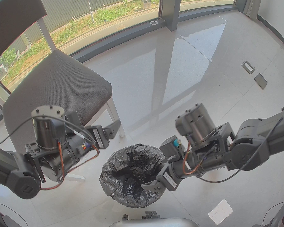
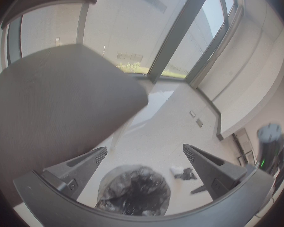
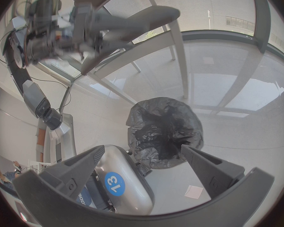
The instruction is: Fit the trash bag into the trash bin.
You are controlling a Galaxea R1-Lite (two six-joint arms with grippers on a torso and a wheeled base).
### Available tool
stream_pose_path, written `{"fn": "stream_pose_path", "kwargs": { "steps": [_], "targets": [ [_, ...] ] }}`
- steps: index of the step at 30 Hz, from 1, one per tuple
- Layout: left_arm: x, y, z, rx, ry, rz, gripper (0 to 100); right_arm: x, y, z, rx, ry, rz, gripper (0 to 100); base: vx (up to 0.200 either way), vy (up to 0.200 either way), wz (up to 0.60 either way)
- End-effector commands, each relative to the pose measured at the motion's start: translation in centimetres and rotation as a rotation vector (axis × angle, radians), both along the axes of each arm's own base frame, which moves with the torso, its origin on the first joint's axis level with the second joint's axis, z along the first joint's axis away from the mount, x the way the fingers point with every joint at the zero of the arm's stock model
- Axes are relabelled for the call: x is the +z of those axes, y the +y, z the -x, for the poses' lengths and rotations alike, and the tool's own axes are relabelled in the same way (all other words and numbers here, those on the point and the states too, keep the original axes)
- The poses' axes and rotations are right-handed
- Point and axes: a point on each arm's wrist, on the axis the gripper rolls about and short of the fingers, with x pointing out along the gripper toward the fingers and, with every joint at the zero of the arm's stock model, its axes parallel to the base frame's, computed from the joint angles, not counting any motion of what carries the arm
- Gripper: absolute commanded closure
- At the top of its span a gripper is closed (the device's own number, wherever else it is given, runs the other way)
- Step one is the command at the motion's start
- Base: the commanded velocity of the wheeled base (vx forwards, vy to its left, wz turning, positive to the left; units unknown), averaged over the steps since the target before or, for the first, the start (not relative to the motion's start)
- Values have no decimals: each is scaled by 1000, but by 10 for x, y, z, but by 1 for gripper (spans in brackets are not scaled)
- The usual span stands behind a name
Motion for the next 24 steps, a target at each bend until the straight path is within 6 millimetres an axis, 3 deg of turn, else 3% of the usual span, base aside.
{"fn": "stream_pose_path", "kwargs": {
  "steps": [1, 11, 18, 24],
  "targets": [
    [46, 4, -3, 14, -151, 80, 0, -27, 32, -4, 41, 53, 28, 0, 0, 0, 0],
    [63, 20, -3, 34, -235, 91, 0, -65, 66, -12, 92, 101, 60, 0, 0, 0, 0],
    [66, 22, -4, 30, -259, 101, 0, -86, 74, -19, 96, 119, 91, 0, 0, 0, 0],
    [67, 27, -5, 43, -273, 99, 0, -100, 99, -25, 114, 112, 78, 0, 0, 0, 0]
  ]
}}
